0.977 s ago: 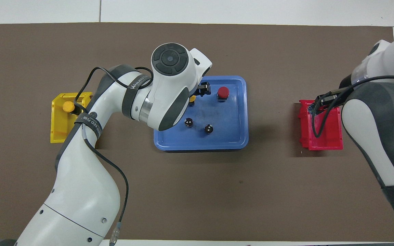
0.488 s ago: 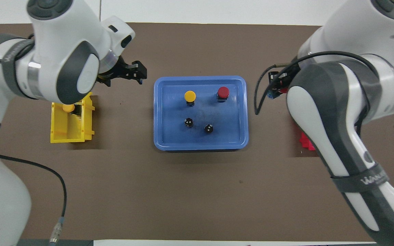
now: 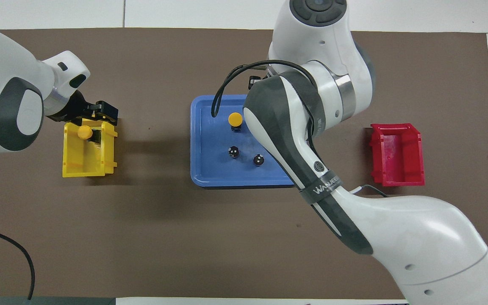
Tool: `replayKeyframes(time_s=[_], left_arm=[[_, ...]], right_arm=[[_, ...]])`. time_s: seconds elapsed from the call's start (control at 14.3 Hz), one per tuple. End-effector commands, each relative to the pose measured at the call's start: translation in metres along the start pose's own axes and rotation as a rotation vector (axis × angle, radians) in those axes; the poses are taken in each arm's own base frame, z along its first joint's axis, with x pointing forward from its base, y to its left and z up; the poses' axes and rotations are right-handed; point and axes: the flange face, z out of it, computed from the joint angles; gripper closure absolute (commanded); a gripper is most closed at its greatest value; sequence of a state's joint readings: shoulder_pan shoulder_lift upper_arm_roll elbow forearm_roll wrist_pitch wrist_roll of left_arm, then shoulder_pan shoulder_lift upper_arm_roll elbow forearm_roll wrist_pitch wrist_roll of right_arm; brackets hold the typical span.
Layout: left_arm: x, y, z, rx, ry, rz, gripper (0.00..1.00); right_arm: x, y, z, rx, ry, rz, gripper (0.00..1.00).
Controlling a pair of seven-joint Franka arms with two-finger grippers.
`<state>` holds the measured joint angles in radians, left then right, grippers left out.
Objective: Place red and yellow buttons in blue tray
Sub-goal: 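Place the red button in the tray while the left gripper grasps yellow button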
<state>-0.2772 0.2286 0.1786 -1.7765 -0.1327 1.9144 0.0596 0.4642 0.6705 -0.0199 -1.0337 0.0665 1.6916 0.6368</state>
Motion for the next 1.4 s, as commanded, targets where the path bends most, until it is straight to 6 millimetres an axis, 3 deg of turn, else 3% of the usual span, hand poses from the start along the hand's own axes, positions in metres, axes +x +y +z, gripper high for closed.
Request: replayKeyframes(time_s=[0.0,0.14,0.35,0.49,0.63,0.77,0.84,1.05,1.33], left_arm=[[-0.017,-0.016,0.003,0.006,0.043,0.029,0.0],[-0.025,-0.021,0.015,0.008,0.072,0.054,0.0],[-0.023,-0.031,0.014,0.011,0.098,0.043,0.03],[-0.021,-0.046,0.012,0.013,0.115,0.02,0.16],[-0.022,-0.048,0.013,0.013,0.112,0.026,0.26],[-0.024,-0.061,0.014,0.014,0.112,0.027,0.28],[-0.025,-0.062,0.016,0.014,0.111,0.028,0.29],[-0.026,-0.056,0.024,0.018,0.14,0.014,0.29],[-0.036,-0.056,0.031,0.015,0.131,0.012,0.3]], right_arm=[[0.0,-0.024,-0.001,0.039,0.039,0.06,0.99],[-0.001,-0.034,0.019,0.032,0.039,0.073,1.0],[0.0,-0.025,0.018,-0.002,0.038,0.076,1.0],[-0.003,-0.022,0.027,-0.016,0.018,0.08,1.0],[-0.005,-0.025,0.038,-0.023,0.012,0.075,1.0],[-0.002,-0.02,0.046,-0.027,0.008,0.082,1.0],[-0.003,-0.017,0.059,-0.035,-0.002,0.084,1.0],[-0.009,-0.015,0.071,-0.022,0.015,0.082,1.0],[-0.01,-0.016,0.074,-0.011,0.026,0.079,1.0]])
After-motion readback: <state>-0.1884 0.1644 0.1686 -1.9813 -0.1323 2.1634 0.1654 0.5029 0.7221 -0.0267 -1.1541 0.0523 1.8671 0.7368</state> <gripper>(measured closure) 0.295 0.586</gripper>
